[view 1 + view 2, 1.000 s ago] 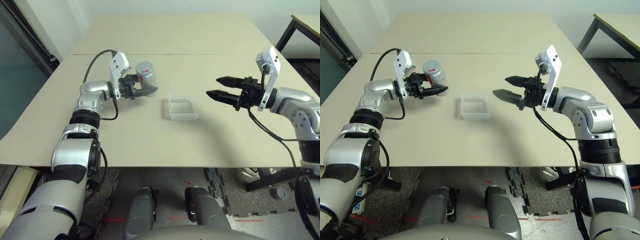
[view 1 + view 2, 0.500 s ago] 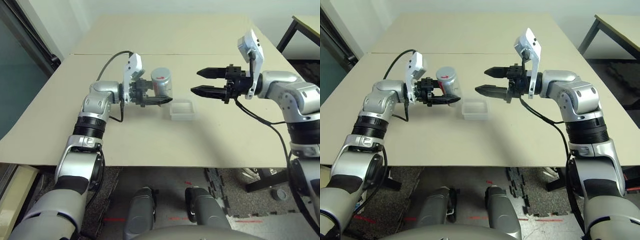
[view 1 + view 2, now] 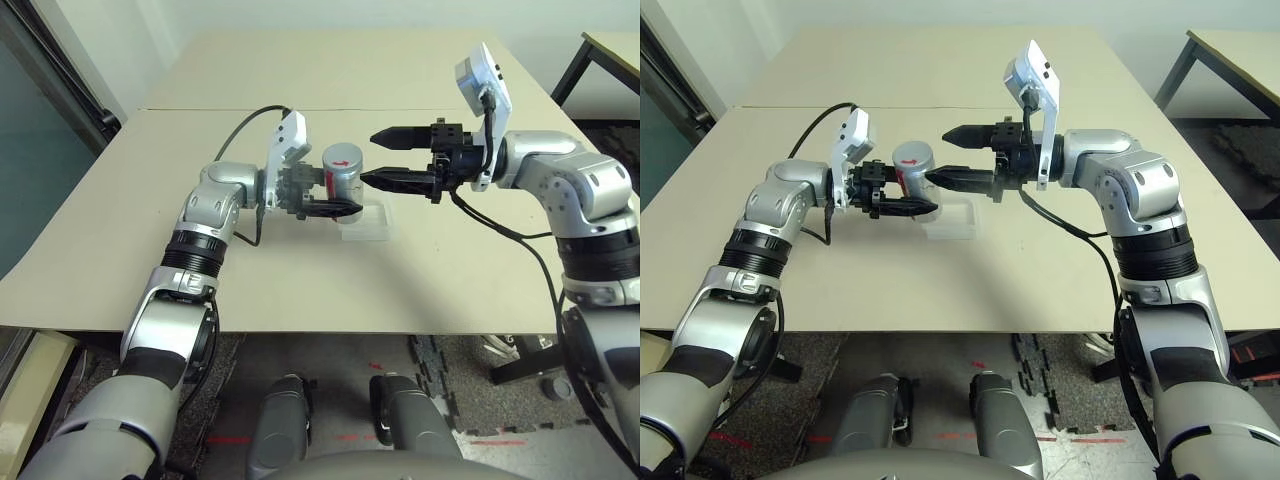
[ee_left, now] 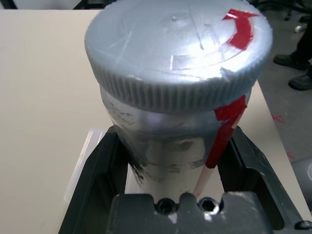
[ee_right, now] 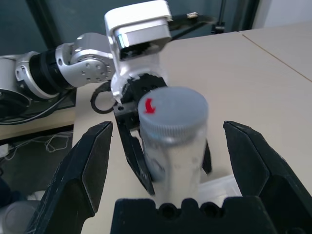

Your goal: Pour the medicine from the bottle into the box.

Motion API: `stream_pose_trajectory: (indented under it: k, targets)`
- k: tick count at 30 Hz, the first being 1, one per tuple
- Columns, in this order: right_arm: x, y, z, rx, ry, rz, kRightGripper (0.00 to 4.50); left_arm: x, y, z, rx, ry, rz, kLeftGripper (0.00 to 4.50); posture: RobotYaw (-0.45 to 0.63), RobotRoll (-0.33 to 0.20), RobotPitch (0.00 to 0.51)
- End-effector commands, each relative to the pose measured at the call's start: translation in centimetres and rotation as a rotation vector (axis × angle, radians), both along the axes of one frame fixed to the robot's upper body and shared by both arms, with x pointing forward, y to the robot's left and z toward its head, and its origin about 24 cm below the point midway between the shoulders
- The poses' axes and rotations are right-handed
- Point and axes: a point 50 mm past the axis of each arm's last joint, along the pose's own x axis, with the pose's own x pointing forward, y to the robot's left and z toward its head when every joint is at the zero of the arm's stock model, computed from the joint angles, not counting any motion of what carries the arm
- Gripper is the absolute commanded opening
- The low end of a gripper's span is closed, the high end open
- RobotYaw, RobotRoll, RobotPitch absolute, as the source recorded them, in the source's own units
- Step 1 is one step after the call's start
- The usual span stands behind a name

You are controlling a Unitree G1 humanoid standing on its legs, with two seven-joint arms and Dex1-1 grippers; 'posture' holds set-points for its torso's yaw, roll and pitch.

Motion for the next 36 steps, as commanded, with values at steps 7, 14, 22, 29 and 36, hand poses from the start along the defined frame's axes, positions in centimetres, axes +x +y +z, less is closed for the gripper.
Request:
stream_pose_trajectory:
  k: [7, 14, 22, 29, 36]
  targets:
    - [0.8, 1.1, 0.3, -0.027, -0.039, 0.019, 4.5, -0.3, -1.1, -0.1, 0.035, -0.012, -0.068, 2.8, -0.03, 0.0, 0.078]
    - [1.0, 1.5, 0.1, -0.031, -0.047, 0.032, 4.5, -0.1, -1.3, -0.1, 0.039, -0.018, -0.068, 2.8, -0.03, 0.0, 0.081]
    - [1.0, 1.8, 0.0, -0.03, -0.045, 0.038, 4.5, 0.0, -1.4, -0.1, 0.036, -0.02, -0.068, 2.8, -0.03, 0.0, 0.084]
    - [1.0, 2.0, -0.2, -0.023, -0.037, 0.042, 3.89, 0.0, -1.4, -0.2, 0.034, -0.015, -0.063, 2.8, -0.02, 0.0, 0.084]
    - [0.7, 1.7, -0.4, -0.019, -0.028, 0.035, 2.56, 0.2, -0.7, -0.2, 0.035, -0.009, -0.041, 2.8, -0.03, 0.0, 0.084]
